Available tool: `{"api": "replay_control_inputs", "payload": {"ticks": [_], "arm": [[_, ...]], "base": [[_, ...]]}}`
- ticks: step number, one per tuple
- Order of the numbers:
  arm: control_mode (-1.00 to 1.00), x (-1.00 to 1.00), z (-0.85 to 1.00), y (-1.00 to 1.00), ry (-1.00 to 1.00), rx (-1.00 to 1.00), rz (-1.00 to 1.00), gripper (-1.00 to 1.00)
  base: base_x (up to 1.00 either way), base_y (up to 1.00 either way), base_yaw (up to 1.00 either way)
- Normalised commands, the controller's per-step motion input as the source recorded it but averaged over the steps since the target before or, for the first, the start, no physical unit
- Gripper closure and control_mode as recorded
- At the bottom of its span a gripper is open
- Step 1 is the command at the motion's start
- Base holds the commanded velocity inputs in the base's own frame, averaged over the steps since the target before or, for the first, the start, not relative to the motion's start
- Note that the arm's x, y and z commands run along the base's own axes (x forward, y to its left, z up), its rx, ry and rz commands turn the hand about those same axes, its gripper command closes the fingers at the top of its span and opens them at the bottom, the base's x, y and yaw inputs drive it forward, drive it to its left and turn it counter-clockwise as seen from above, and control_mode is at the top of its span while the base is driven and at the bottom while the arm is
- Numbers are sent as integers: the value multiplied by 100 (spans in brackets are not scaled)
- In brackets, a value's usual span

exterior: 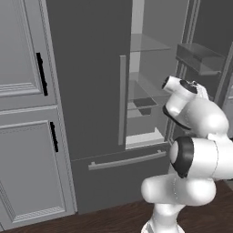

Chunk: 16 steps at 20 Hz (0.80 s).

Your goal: Take the strawberry from the fridge and place it on top of the pancake, located on the dining counter.

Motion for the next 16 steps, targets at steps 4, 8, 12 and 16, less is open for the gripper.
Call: {"api": "replay_control_inputs", "payload": {"ticks": [4,8,12,16], "arm": [[-100,-11,0,53,4,-13,0,-100],[-100,-10,0,100,0,-28,0,-100],[-100,-6,-11,100,-5,-4,-8,-100],[-100,-49,-33,75,-9,57,-18,-100]], "base": [[0,0,0],[0,0,0],[0,0,0],[0,0,0]]}}
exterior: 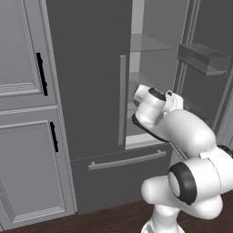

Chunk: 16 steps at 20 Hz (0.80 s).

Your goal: Take the strawberry from the fridge and place it on top of the pancake, located on the dining counter.

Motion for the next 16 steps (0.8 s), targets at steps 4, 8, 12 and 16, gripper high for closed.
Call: {"api": "replay_control_inputs", "payload": {"ticks": [4,8,12,16], "arm": [[-100,-24,-41,92,-16,59,-28,-100],[-100,0,-30,79,-51,51,-40,-100],[-100,1,-16,26,-65,56,-53,-100],[-100,18,18,27,-79,53,-51,-100]], "base": [[0,0,0],[0,0,0],[0,0,0],[0,0,0]]}}
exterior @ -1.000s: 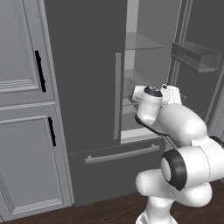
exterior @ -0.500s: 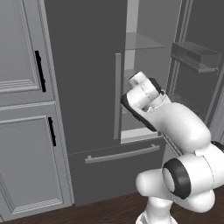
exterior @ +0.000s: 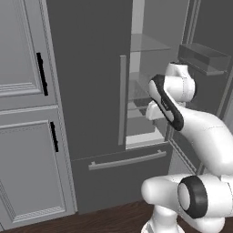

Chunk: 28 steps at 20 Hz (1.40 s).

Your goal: Take the strawberry from the fridge and place it on top of the pancake, located on the dining counter.

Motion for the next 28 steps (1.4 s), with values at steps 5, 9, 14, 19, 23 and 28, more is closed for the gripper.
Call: {"api": "replay_control_inputs", "payload": {"ticks": [5,9,14,19,23,28], "arm": [[-100,42,37,36,-72,26,-37,-100],[-100,48,52,17,-42,-1,-45,-100],[-100,49,75,44,-13,-22,-38,-100],[-100,46,41,37,-2,-15,-3,-100],[-100,33,14,8,0,-13,8,-100],[-100,74,-32,6,-8,1,5,-100]], "base": [[0,0,0],[0,0,0],[0,0,0],[0,0,0],[0,0,0],[0,0,0]]}}
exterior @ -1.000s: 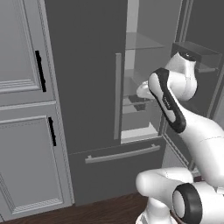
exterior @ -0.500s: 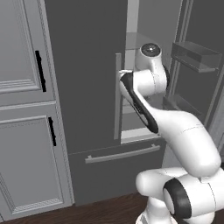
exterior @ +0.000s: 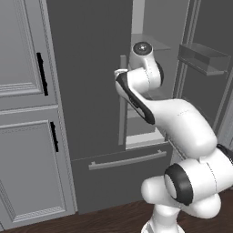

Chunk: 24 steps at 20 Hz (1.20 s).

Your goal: Take the strawberry from the fridge and place it on top of the pancake, located on the dining counter.

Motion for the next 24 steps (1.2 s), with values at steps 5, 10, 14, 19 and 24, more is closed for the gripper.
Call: {"api": "replay_control_inputs", "payload": {"ticks": [5,10,14,19,24], "arm": [[-100,66,-1,13,-2,0,21,-100],[-100,14,0,0,1,0,1,-100],[-100,25,-10,4,-8,0,2,-100],[-100,58,-15,3,-1,-1,0,-100],[-100,66,-13,9,0,-4,0,-100]], "base": [[0,0,0],[0,0,0],[0,0,0],[0,0,0],[0,0,0]]}}
